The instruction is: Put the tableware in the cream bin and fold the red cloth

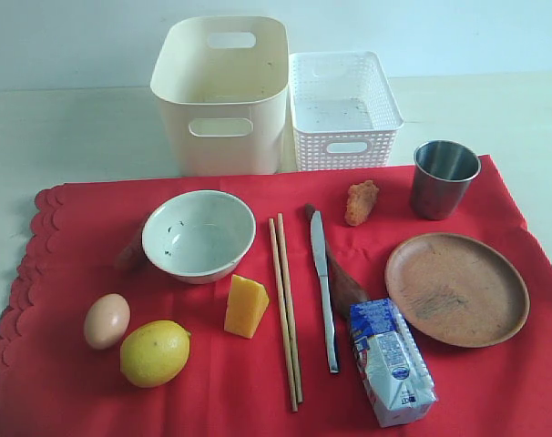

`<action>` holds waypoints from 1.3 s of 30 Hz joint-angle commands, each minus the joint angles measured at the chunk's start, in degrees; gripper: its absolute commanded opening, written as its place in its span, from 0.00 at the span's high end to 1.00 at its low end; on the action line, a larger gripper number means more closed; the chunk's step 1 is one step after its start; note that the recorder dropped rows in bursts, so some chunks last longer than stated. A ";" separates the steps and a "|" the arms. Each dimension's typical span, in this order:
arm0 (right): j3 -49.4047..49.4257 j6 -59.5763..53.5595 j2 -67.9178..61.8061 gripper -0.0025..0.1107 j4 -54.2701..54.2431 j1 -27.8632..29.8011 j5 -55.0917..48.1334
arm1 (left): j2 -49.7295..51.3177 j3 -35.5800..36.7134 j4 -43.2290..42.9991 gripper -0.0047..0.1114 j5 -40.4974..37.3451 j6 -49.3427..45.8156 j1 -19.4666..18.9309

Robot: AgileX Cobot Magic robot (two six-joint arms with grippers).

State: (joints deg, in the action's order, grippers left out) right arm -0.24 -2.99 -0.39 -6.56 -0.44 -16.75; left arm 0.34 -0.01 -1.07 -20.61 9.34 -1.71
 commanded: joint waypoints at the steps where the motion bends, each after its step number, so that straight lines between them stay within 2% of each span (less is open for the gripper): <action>1: 0.24 0.08 0.39 0.98 0.51 -0.15 0.45 | -0.34 0.01 -0.04 0.96 0.26 -0.15 0.27; 20: 0.24 0.08 0.10 0.98 0.51 -0.15 0.45 | -0.34 0.01 -0.04 0.96 0.26 -0.15 0.27; 28: 0.05 0.08 -7.65 0.98 0.09 -0.15 1.14 | -0.34 0.01 -0.04 0.96 0.26 -0.15 0.27; 39: -10.36 0.08 -21.06 0.98 -0.26 -0.15 0.77 | -0.34 0.01 -0.04 0.96 0.26 -0.15 0.27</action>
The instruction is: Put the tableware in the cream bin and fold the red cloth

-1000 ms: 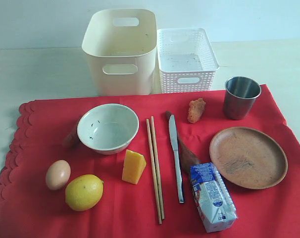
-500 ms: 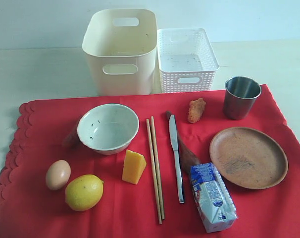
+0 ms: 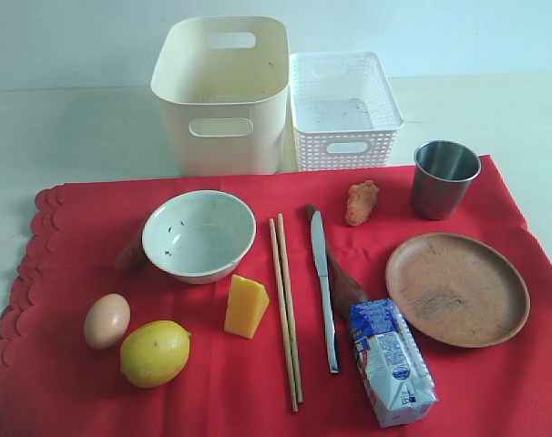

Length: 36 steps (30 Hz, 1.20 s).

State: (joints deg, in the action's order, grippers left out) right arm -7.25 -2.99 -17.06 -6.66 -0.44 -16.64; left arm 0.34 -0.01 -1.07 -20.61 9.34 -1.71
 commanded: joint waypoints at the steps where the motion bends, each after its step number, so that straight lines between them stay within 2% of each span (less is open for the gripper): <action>1: -4.32 0.08 -5.83 0.98 -0.16 -0.15 0.52 | -0.34 0.01 -0.04 0.96 0.26 -0.15 0.27; 24: -27.19 0.08 -36.34 0.98 -0.30 -0.15 0.52 | -0.34 0.01 -0.04 0.96 0.26 -0.15 0.27; 36: -40.65 0.08 -46.27 0.98 -0.30 -0.15 0.52 | -0.34 0.01 -0.04 0.96 0.16 -0.15 -0.63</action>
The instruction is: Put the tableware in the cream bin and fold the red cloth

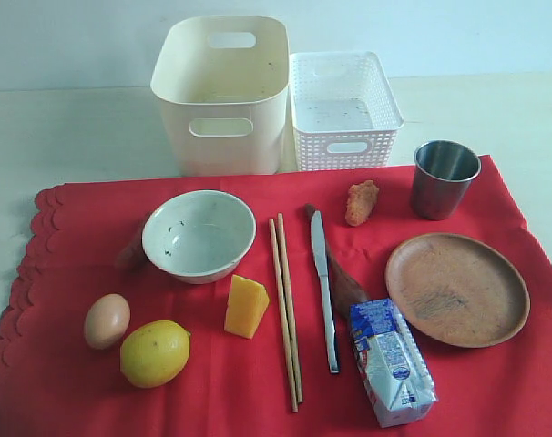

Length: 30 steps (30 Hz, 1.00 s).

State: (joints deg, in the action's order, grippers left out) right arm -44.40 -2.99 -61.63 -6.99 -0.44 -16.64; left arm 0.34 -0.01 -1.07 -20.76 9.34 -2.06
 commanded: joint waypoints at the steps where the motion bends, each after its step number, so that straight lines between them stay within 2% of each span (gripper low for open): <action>1: -3.92 0.08 -1.82 0.98 0.03 -0.15 0.52 | -0.34 0.01 -0.04 0.96 0.31 -0.15 -0.28; 22: -4.06 0.08 -1.71 0.98 -2.72 -0.15 1.41 | -0.34 0.01 -0.04 0.96 0.31 -0.15 0.07; 27: -4.06 -0.52 -2.82 0.98 -5.92 -0.15 -5.22 | -0.34 0.01 -0.04 0.96 0.31 -0.15 1.54; 30: -4.06 -6.33 -5.05 0.98 -10.22 -0.15 -10.80 | -0.34 0.01 -0.04 0.96 0.31 -0.15 2.13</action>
State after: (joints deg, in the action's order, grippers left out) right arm -48.03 -4.54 -64.82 -13.76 -0.44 -22.70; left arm 0.34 -0.01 -1.07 -20.98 9.34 -0.68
